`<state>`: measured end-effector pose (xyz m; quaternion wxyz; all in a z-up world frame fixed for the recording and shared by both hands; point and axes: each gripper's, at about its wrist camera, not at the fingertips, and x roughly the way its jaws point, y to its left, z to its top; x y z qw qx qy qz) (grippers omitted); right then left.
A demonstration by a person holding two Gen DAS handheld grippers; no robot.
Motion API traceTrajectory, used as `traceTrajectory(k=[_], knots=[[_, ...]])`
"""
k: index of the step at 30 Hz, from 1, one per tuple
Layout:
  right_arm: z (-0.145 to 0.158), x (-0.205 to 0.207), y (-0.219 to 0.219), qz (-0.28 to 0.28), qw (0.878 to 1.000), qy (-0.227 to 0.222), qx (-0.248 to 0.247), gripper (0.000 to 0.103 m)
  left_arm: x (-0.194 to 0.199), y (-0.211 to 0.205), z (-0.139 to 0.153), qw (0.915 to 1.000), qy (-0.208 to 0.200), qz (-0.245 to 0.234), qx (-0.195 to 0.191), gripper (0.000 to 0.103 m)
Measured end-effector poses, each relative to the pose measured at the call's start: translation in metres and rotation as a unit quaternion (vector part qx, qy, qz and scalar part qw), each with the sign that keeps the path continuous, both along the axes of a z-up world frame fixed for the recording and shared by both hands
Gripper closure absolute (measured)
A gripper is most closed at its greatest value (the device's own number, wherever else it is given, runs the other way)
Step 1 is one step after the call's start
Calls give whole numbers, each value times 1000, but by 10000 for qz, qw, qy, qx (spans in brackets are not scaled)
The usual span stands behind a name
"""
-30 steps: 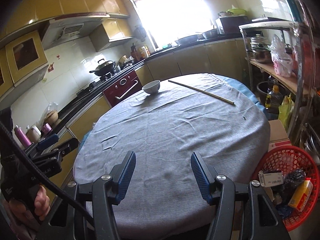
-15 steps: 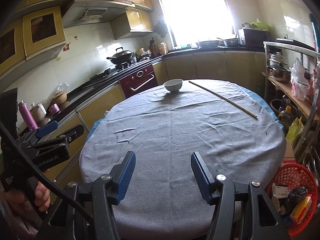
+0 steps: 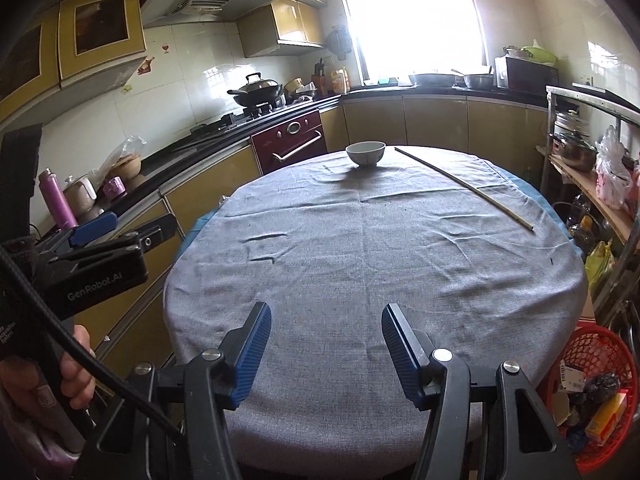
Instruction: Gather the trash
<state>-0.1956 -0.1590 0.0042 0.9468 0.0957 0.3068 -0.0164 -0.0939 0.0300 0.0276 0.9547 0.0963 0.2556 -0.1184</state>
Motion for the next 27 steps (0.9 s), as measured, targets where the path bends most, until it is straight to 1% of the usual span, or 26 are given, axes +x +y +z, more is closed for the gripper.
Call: traceTrajectory(k=[5,9,27], knots=[[-5,0,-5,-88,9999,82,85,41,3,5,-4,9999,86,119,-44,8],[-5,-1,-7,-156,9998,83,118,41,4,8,-3,9998,74,178,-59,8],[4,-6,-5,-271,9996,-31,1,41,5,13,-10,9996,130,253,-43,8]])
